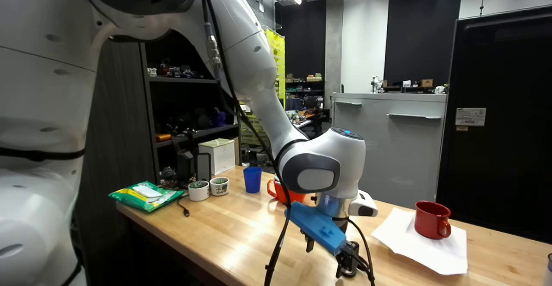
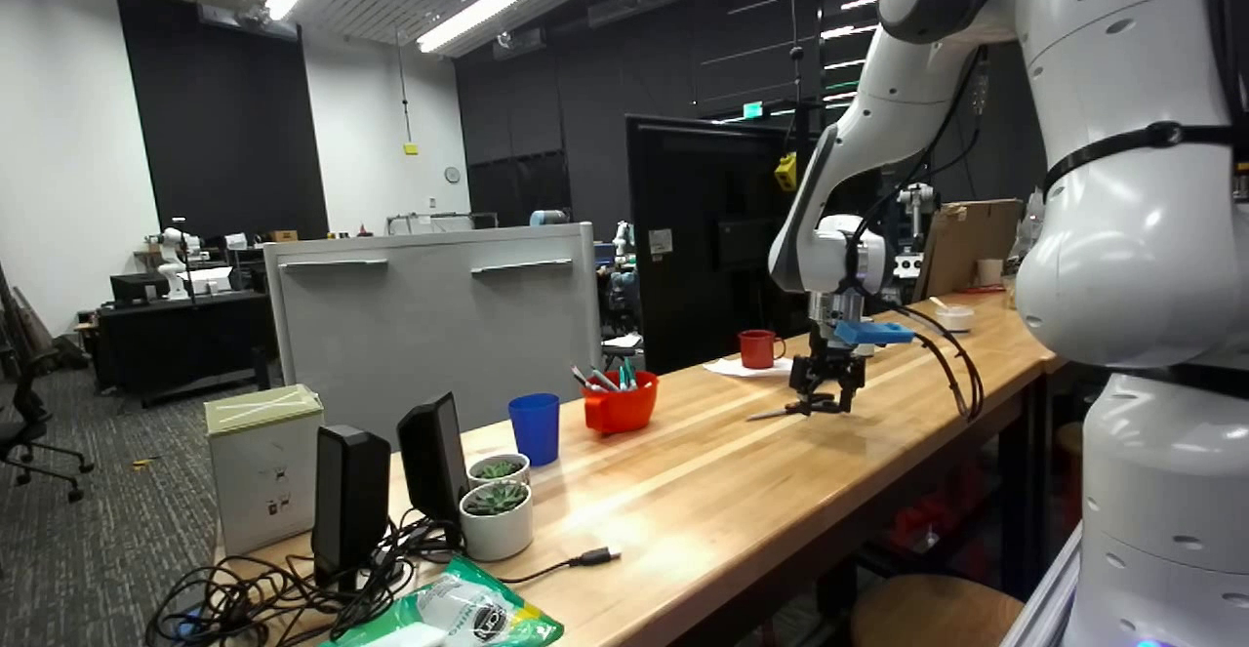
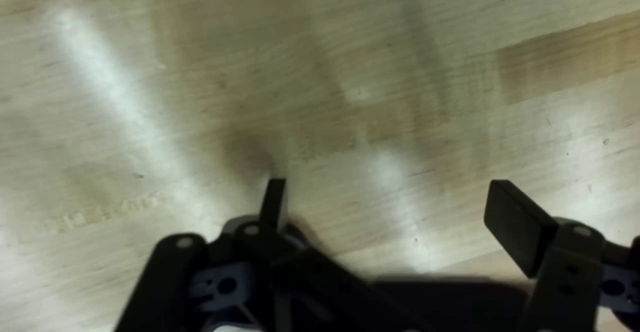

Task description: Move the black pair of scissors to the right and turn it in the opposite direction

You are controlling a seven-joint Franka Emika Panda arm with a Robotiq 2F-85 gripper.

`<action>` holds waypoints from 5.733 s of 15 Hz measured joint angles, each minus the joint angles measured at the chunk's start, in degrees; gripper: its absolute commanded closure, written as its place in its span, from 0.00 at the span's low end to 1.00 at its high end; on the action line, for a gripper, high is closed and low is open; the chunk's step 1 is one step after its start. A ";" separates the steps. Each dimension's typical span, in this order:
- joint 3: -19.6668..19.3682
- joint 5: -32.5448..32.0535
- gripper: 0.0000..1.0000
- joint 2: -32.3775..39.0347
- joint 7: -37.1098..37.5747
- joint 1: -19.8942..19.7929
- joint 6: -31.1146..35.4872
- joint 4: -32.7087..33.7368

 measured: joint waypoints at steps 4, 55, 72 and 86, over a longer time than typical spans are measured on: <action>-0.11 -0.31 0.00 0.41 0.45 0.00 0.04 1.17; -6.73 -17.30 0.00 4.90 17.02 -0.04 1.51 4.62; -6.43 -17.28 0.00 6.41 18.46 -0.15 0.99 6.89; -6.45 -17.60 0.00 9.71 21.17 0.36 -1.04 12.39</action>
